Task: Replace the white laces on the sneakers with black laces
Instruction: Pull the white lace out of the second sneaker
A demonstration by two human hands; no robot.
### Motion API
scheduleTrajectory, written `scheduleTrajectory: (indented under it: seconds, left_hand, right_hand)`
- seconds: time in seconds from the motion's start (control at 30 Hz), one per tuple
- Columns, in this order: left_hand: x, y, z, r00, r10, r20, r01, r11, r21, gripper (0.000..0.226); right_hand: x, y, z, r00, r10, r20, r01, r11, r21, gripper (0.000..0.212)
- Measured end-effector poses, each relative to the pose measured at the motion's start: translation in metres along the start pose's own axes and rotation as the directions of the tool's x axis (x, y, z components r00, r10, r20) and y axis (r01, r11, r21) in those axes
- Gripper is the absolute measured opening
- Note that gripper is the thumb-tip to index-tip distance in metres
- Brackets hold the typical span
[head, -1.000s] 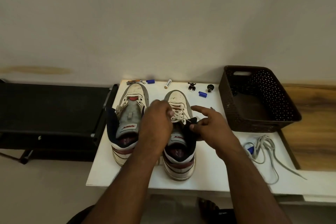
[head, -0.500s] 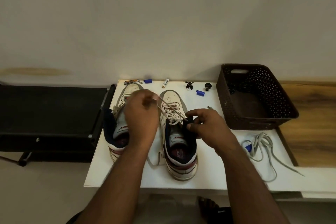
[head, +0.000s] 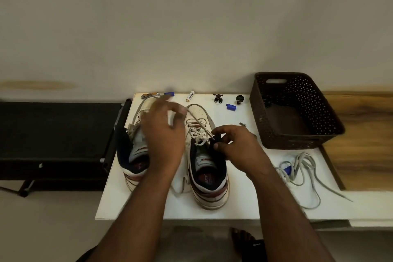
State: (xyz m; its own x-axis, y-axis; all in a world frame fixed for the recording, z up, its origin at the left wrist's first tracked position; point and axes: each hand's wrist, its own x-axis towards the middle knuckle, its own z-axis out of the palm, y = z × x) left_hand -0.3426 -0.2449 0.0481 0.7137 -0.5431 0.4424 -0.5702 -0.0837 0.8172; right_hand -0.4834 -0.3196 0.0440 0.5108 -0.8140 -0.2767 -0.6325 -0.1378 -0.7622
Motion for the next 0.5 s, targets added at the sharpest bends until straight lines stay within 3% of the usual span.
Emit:
scheduleTrajectory:
  seconds: [0.07, 0.1, 0.17, 0.2, 0.23, 0.27, 0.3, 0.37, 0.43, 0.5]
  left_hand:
    - [0.012, -0.009, -0.013, 0.928, -0.116, -0.353, 0.060, 0.984, -0.166, 0.018]
    - [0.017, -0.013, -0.018, 0.877, -0.200, -0.436, 0.117, 0.971, -0.209, 0.015]
    - [0.021, -0.020, -0.020, 0.795, -0.380, -0.472, 0.243, 0.914, -0.325, 0.013]
    - [0.021, -0.020, -0.020, 0.786, -0.417, -0.457, 0.271, 0.896, -0.353, 0.023]
    - [0.020, -0.019, -0.020, 0.809, -0.368, -0.458, 0.252, 0.922, -0.296, 0.034]
    - [0.018, -0.018, -0.019, 0.862, -0.217, -0.458, 0.166, 0.975, -0.149, 0.043]
    - [0.016, -0.016, -0.017, 0.924, -0.035, -0.380, 0.042, 0.999, 0.010, 0.046]
    - [0.011, -0.005, -0.010, 0.991, 0.136, -0.004, -0.134, 0.978, 0.157, 0.038]
    - [0.002, 0.000, -0.001, 0.907, 0.056, 0.417, -0.212, 0.917, 0.339, 0.029]
    - [-0.004, -0.002, 0.007, 0.816, -0.111, 0.568, -0.270, 0.795, 0.543, 0.026]
  right_hand:
    - [0.000, 0.000, 0.000, 1.000, -0.006, -0.002, 0.006, 1.000, 0.009, 0.035]
    - [0.000, 0.000, 0.000, 1.000, -0.012, -0.001, 0.012, 1.000, 0.003, 0.034]
    - [0.000, -0.001, 0.000, 1.000, -0.017, -0.005, 0.017, 1.000, -0.013, 0.032]
    - [0.000, -0.001, 0.000, 1.000, -0.013, -0.012, 0.013, 1.000, -0.012, 0.031]
    - [0.000, -0.001, 0.000, 1.000, -0.007, -0.021, 0.007, 1.000, -0.005, 0.031]
    - [0.000, -0.001, 0.000, 1.000, -0.002, -0.027, 0.002, 1.000, 0.001, 0.031]
    - [0.000, -0.002, 0.001, 1.000, 0.000, -0.032, 0.000, 1.000, 0.002, 0.032]
    - [-0.001, -0.003, 0.001, 0.999, -0.003, -0.037, 0.003, 1.000, -0.003, 0.033]
    - [0.000, -0.002, 0.002, 0.999, -0.002, -0.040, 0.002, 1.000, 0.002, 0.035]
    - [0.001, -0.002, 0.002, 0.999, 0.005, -0.041, -0.005, 1.000, -0.001, 0.036]
